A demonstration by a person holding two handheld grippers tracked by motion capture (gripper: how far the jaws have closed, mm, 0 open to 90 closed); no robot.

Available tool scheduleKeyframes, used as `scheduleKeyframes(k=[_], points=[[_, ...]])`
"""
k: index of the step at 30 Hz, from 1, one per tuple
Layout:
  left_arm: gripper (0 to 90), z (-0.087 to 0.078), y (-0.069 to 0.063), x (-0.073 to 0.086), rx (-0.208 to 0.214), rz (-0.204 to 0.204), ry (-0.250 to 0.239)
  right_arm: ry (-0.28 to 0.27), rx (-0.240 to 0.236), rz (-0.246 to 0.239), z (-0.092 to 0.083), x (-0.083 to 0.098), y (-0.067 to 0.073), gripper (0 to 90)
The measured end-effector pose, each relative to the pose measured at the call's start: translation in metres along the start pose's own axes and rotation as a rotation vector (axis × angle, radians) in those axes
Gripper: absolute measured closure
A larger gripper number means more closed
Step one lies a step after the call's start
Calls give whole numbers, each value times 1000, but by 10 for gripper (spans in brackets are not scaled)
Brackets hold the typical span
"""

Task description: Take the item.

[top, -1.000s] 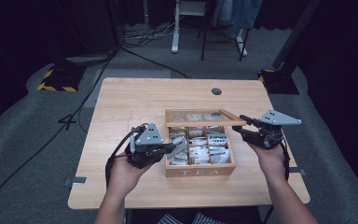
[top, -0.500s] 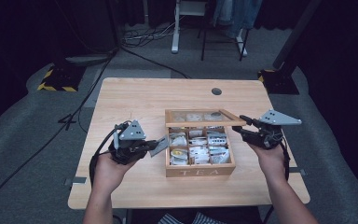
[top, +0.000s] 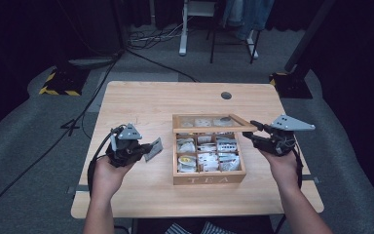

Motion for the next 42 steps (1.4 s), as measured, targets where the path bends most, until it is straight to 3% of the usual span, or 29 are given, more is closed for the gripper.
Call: scheduleKeyframes(k=[5,16,34,42], points=[[895,9,9,6,32,-34,17,1,-1,0,0,0,0,537],[895,22,32,20,48,-114,38,-1,-3,2,0,0,0,536],[895,35,58,41,14,-212,42,2,-2,0,0,1,0,536],[893,40,64,47,-17,-233,65,4,-2,-2,0,1,0,535]])
Point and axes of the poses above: each handheld gripper's, and its own axes: z roughly forward along the jaws, x roughly out of its underside, y roughly to its left, the point moved 1 cm from there along z, roughly forward along the jaws, and after that the axes turned 5 degrees about -z, right-handed, at the moved point
